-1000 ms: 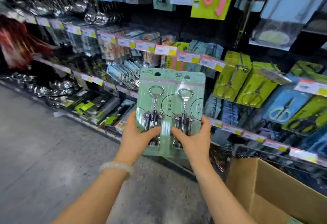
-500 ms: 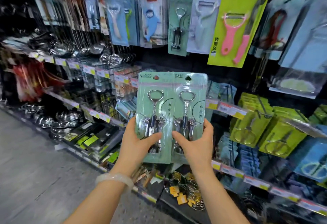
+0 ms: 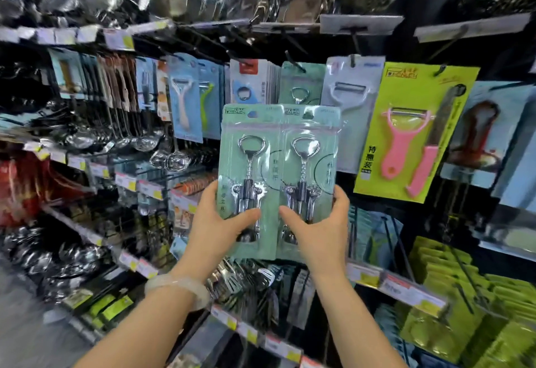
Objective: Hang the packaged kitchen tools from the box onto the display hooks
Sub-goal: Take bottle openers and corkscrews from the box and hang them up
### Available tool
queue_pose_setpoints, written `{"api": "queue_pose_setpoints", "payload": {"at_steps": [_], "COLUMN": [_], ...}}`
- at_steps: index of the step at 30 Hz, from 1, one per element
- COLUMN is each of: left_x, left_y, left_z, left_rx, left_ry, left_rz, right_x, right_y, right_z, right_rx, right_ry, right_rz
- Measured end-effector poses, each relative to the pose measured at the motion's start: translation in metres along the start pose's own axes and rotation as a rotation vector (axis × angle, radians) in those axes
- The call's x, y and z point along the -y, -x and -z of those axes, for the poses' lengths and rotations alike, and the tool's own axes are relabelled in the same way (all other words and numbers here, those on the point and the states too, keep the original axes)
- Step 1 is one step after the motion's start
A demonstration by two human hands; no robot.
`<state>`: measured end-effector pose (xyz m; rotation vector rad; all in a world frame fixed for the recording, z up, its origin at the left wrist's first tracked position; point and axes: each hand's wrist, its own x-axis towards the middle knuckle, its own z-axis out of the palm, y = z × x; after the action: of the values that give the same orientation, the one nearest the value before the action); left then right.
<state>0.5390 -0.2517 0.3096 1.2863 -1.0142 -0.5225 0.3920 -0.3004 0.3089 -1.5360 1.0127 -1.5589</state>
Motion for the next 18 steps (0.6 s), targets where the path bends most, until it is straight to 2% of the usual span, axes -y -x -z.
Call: {"api": "queue_pose_setpoints", "payload": {"at_steps": [5, 18], "left_x": [-0.007, -0.016], "left_y": [-0.039, -0.119], "left_z": [-0.004, 0.01], "left_rx": [0.02, 0.092], "left_ry": [0.051, 0.167], "left_rz": [-0.058, -0.161], "right_x": [0.015, 0.049], "right_y": [-0.031, -0.076], "right_z": [-0.011, -0.051], "right_rx": [-0.011, -0.057], "right_ry": [-0.025, 0.087], "right_rz": [0.063, 0.204]}}
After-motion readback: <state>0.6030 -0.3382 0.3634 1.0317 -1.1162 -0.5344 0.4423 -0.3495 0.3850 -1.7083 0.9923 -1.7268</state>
